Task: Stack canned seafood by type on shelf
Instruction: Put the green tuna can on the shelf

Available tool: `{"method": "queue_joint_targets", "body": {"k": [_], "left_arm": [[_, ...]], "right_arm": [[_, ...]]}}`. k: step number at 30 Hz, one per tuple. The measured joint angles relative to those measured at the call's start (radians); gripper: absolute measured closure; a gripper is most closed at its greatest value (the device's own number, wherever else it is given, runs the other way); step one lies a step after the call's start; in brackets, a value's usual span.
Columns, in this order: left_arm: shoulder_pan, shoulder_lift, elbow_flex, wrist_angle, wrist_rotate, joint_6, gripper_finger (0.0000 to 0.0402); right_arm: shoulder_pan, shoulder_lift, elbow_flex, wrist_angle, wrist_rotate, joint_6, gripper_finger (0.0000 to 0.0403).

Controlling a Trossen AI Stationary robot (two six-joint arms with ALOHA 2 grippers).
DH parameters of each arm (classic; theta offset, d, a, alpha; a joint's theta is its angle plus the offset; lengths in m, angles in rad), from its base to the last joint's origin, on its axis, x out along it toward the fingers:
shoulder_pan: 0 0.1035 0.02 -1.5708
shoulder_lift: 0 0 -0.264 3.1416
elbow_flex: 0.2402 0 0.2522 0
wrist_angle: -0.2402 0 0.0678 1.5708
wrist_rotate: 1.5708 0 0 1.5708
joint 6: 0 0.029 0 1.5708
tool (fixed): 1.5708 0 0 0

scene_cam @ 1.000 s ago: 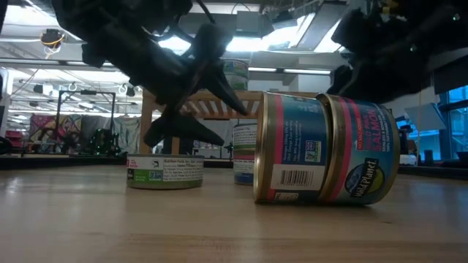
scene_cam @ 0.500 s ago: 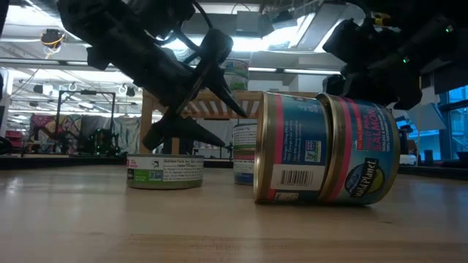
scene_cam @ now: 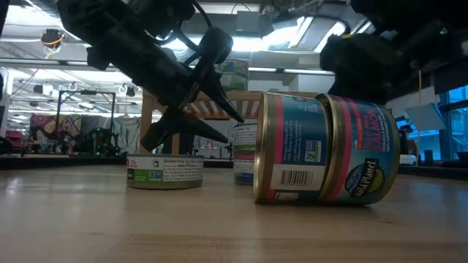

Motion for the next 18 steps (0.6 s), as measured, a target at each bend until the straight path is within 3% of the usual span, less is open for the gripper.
{"method": "queue_joint_targets", "body": {"k": [10,18], "left_arm": [[0.011,0.000,0.000,0.000,0.001,0.000,0.0247],[0.011,0.000,0.000,0.000,0.018,-0.003,0.0247]], "right_arm": [[-0.168,0.000,0.000,0.003,-0.377,0.212,0.0132],[-0.245,0.000,0.000,0.005,-0.508,0.315,0.0132]]}}
